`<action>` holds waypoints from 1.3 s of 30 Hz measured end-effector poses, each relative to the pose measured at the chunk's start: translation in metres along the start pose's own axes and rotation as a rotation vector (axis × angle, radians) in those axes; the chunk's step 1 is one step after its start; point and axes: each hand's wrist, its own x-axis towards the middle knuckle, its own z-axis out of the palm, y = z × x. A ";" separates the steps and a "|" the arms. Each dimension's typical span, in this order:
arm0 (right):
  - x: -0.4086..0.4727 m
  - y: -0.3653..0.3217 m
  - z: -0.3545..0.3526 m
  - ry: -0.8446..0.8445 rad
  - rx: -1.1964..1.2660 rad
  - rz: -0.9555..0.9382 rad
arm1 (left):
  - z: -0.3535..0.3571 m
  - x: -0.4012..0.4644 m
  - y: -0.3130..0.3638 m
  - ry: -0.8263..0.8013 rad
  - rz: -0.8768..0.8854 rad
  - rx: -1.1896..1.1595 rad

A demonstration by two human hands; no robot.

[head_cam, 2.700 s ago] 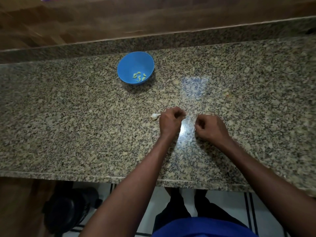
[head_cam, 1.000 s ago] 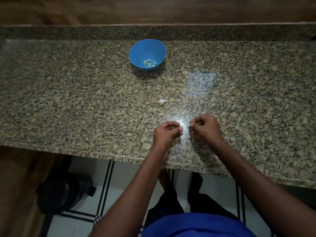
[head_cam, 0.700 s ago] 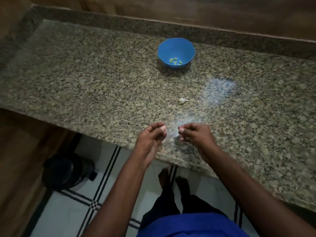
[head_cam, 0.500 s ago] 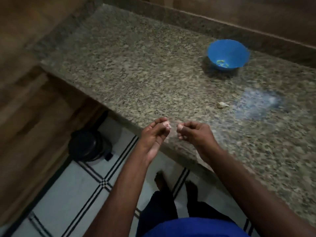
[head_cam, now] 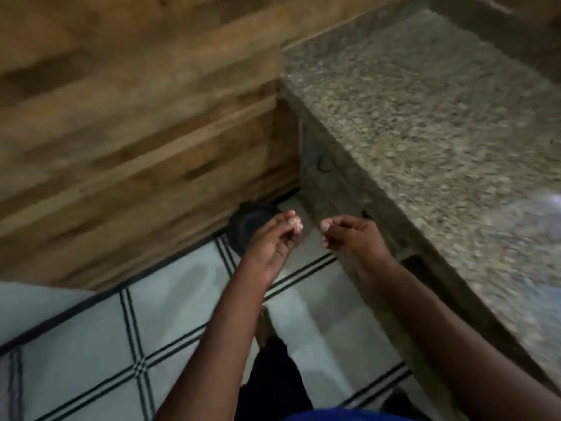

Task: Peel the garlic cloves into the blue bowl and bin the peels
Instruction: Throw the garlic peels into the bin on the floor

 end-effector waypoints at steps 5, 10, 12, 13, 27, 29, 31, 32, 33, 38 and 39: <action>0.063 0.003 0.102 0.039 -0.018 0.082 | -0.069 0.052 0.081 0.067 -0.042 -0.002; 0.107 0.007 0.150 0.065 -0.014 0.160 | -0.123 0.105 0.124 0.106 -0.084 -0.047; 0.125 0.011 0.162 0.057 -0.046 0.187 | -0.141 0.125 0.135 0.129 -0.093 -0.053; 0.134 0.014 0.167 0.054 -0.064 0.196 | -0.148 0.133 0.139 0.141 -0.096 -0.051; 0.273 0.115 0.194 0.129 -0.212 0.394 | -0.212 0.262 0.094 0.214 -0.260 0.108; 0.296 0.137 0.187 0.150 -0.178 0.420 | -0.224 0.286 0.074 0.205 -0.304 0.167; 0.325 0.166 0.179 0.205 -0.146 0.467 | -0.238 0.311 0.054 0.181 -0.334 0.249; 0.342 0.184 0.175 0.225 -0.130 0.502 | -0.245 0.325 0.042 0.180 -0.339 0.291; 0.358 0.199 0.172 0.233 -0.138 0.540 | -0.253 0.340 0.029 0.180 -0.337 0.330; 0.437 0.281 0.161 0.237 -0.072 0.567 | -0.288 0.426 -0.027 0.249 -0.291 0.552; 0.449 0.293 0.162 0.217 -0.119 0.569 | -0.297 0.442 -0.038 0.251 -0.267 0.602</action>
